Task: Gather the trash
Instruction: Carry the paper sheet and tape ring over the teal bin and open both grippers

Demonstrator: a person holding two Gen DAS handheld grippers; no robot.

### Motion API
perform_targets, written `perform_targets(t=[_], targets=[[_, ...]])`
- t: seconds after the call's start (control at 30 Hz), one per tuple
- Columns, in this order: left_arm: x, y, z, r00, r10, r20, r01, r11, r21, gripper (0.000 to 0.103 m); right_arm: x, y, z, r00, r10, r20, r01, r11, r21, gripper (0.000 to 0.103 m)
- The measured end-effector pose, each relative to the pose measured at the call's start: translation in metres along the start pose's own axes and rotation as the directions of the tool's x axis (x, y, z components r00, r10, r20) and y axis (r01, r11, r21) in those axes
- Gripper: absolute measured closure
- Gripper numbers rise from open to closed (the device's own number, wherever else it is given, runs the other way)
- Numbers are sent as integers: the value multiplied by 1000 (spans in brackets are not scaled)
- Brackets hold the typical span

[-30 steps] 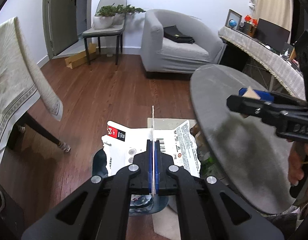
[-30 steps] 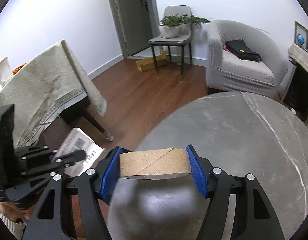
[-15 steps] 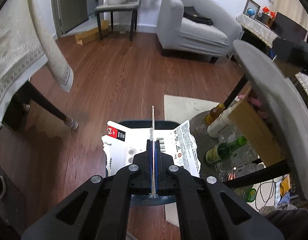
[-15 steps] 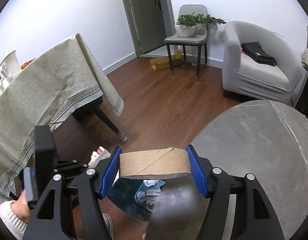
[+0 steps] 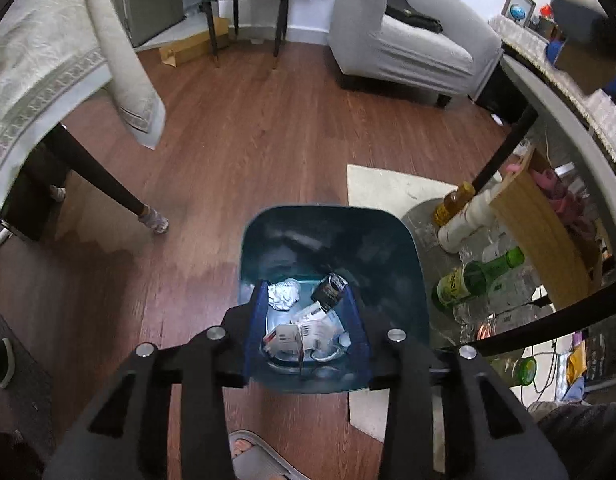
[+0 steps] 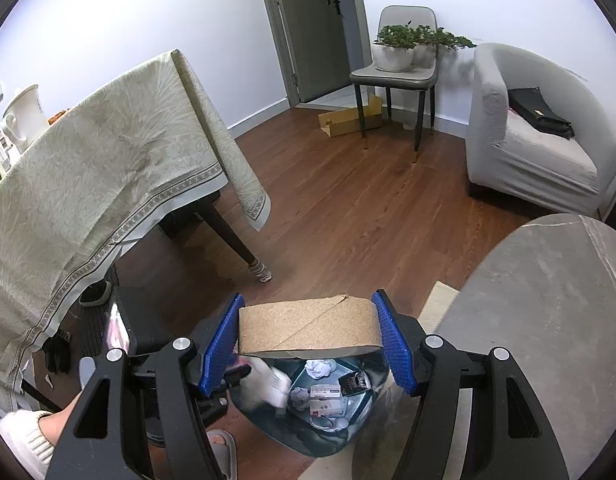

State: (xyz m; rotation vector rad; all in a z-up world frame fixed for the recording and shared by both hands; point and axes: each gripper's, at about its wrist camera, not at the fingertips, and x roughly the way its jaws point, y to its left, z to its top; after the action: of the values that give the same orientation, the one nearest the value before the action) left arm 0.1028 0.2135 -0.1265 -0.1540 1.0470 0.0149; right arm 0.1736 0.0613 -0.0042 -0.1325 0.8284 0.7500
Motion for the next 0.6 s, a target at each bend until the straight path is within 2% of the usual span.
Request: perform_targets(t=[0.4,0.47,0.6], targets=[[-55,29,10,993,4,121,1,999,-47,44,37,24,-4,998,-3,-59,1,999,-33,37],[-65,32,11,989,13,145,-7,999,-45,40,45,28,-6,997,-6,-74,3,999,-38,37],[-79,33,14,983,36,178,-30,999,-39,37,61,33,-12,994,-10,-105,5,999,-44,37]])
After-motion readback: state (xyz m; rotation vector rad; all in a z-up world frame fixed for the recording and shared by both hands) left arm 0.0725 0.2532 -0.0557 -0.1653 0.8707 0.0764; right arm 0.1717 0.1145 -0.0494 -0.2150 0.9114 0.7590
